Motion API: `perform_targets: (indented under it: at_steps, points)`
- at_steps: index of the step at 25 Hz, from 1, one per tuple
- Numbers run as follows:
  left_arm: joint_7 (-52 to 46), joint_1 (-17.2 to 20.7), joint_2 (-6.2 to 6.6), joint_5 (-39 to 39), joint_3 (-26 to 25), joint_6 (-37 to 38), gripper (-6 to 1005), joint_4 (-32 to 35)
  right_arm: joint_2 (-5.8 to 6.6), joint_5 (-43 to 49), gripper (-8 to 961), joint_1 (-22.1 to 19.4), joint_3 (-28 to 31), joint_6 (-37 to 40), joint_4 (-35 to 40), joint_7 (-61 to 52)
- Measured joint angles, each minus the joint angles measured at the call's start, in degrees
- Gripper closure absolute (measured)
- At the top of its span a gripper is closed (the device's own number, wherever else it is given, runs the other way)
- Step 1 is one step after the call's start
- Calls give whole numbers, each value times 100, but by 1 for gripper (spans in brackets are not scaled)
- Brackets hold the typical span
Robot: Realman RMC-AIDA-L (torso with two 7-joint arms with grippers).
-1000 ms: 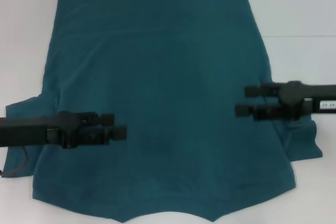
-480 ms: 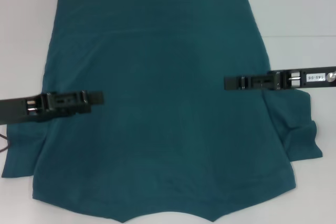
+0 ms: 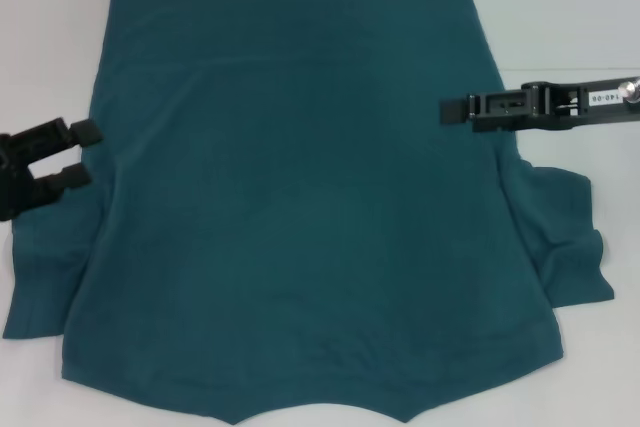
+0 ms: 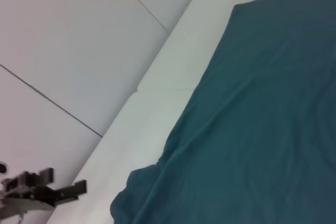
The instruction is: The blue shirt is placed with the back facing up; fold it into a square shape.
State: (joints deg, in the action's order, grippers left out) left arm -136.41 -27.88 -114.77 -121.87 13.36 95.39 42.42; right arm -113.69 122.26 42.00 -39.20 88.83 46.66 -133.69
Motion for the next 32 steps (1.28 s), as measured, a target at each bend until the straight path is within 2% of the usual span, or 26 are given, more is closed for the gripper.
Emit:
perform_targets:
  at_steps: [10,15,32]
  points:
    - [79,474,20,-271,-48,-520,185,272,5,26,12,132,-9,-44,-53,-38]
    - [81,626,-23,-283,-97,-913,185,267,5,9,12,113,1,-87,-53,-40]
    - [562,556,-66,-407,-52,-2020,185,-261,8,5,11,100,0,-233,-215,-43]
